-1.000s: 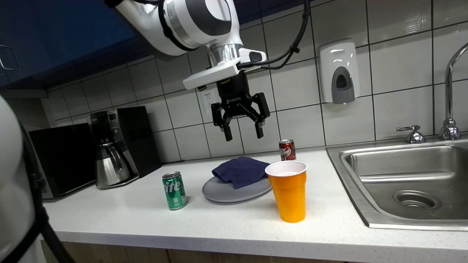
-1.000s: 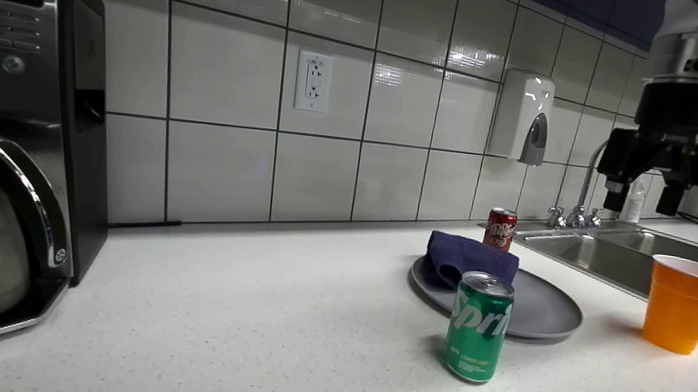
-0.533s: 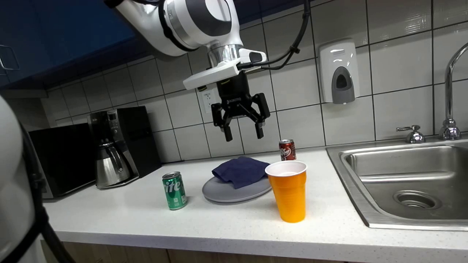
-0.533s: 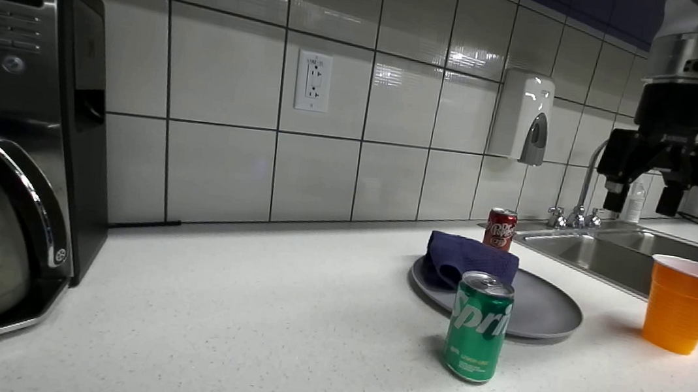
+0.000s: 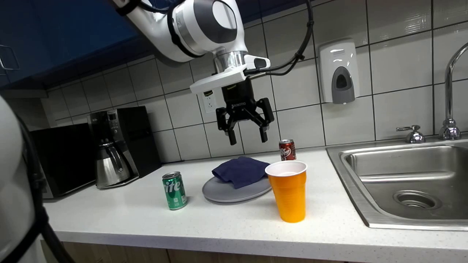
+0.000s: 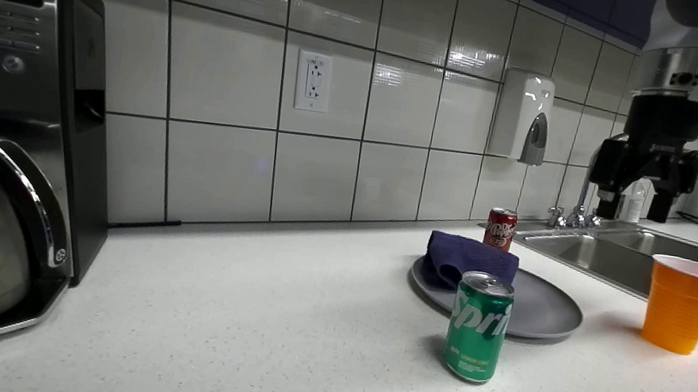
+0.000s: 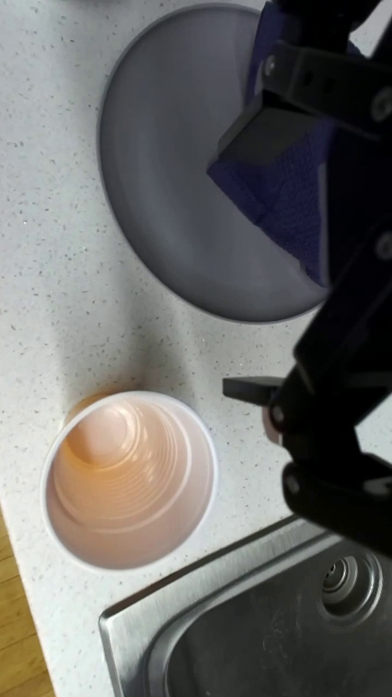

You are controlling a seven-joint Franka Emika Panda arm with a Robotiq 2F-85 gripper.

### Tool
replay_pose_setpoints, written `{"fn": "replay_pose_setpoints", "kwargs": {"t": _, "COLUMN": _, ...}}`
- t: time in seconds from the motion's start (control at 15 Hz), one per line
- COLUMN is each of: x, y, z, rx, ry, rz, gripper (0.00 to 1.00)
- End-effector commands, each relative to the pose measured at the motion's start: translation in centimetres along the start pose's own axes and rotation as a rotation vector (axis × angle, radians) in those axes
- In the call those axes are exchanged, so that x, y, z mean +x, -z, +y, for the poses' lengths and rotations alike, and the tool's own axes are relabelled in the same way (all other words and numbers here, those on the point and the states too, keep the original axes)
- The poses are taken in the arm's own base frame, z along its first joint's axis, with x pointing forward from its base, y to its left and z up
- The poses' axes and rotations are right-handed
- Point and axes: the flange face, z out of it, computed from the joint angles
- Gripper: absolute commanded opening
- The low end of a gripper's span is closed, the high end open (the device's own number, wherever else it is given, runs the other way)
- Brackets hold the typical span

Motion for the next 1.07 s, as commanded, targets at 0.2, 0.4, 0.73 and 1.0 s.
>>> {"fn": "replay_pose_setpoints", "kwargs": {"t": 0.2, "x": 4.1, "y": -1.0, "z": 0.8, "rx": -0.024, "ry": 0.103, "rz": -0.026, "gripper": 1.0}}
{"fn": "replay_pose_setpoints", "kwargs": {"t": 0.4, "x": 5.9, "y": -1.6, "z": 0.9, "rx": -0.027, "ry": 0.152, "rz": -0.039, "gripper": 1.0}}
{"fn": "replay_pose_setpoints", "kwargs": {"t": 0.73, "x": 8.8, "y": -2.6, "z": 0.8, "rx": -0.016, "ry": 0.257, "rz": -0.052, "gripper": 1.0}}
{"fn": "replay_pose_setpoints", "kwargs": {"t": 1.0, "x": 10.6, "y": -3.3, "z": 0.6, "rx": -0.003, "ry": 0.332, "rz": -0.066, "gripper": 1.0}}
